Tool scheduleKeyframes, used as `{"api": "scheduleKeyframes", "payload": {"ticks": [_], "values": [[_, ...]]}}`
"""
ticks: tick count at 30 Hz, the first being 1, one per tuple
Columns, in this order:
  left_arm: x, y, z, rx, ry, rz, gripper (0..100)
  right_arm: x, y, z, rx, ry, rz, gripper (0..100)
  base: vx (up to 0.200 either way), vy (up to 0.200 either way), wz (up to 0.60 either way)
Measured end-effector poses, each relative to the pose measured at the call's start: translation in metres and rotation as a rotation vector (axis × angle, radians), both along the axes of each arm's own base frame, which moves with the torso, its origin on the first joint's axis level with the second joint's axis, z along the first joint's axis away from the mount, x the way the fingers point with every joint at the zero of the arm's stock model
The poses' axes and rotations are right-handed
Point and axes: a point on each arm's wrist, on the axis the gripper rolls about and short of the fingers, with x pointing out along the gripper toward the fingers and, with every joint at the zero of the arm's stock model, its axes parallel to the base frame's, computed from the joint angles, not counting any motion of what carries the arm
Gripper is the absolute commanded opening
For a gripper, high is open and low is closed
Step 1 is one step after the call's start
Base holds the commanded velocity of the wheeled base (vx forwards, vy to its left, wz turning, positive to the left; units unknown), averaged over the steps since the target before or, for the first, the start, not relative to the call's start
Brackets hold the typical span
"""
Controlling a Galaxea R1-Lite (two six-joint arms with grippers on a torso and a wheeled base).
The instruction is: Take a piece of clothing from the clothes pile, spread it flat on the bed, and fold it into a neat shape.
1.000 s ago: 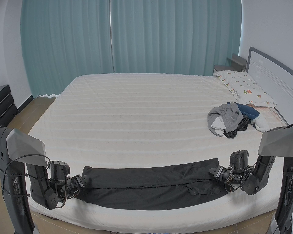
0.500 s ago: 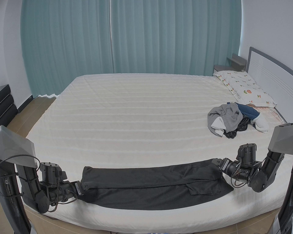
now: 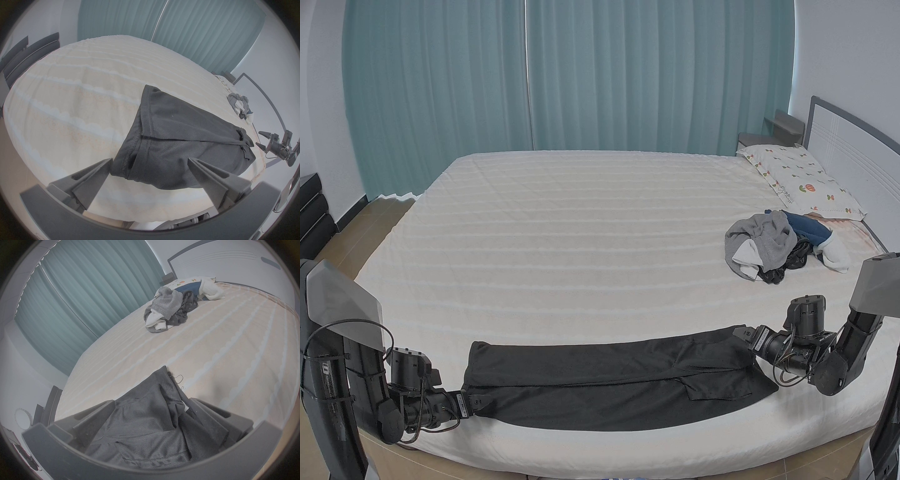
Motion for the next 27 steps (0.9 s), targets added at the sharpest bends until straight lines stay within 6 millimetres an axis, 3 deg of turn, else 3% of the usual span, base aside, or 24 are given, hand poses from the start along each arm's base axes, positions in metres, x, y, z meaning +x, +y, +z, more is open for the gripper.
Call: {"api": "scheduleKeyframes", "payload": {"ticks": [2, 3, 27], "values": [[0.0, 0.0, -0.001, 0.002, 0.005, 0.001, 100, 0.0, 0.0, 0.0, 0.0, 0.0, 0.0, 100, 0.0, 0.0, 0.0], [0.0, 0.0, -0.002, 0.004, 0.008, 0.001, 0, 0.0, 0.0, 0.0, 0.0, 0.001, 0.0, 100, 0.0, 0.0, 0.0], [-0.013, 0.004, -0.004, 0.166, 0.044, 0.009, 0, -0.002, 0.001, -0.001, -0.003, 0.008, 0.004, 100, 0.0, 0.0, 0.0]]}}
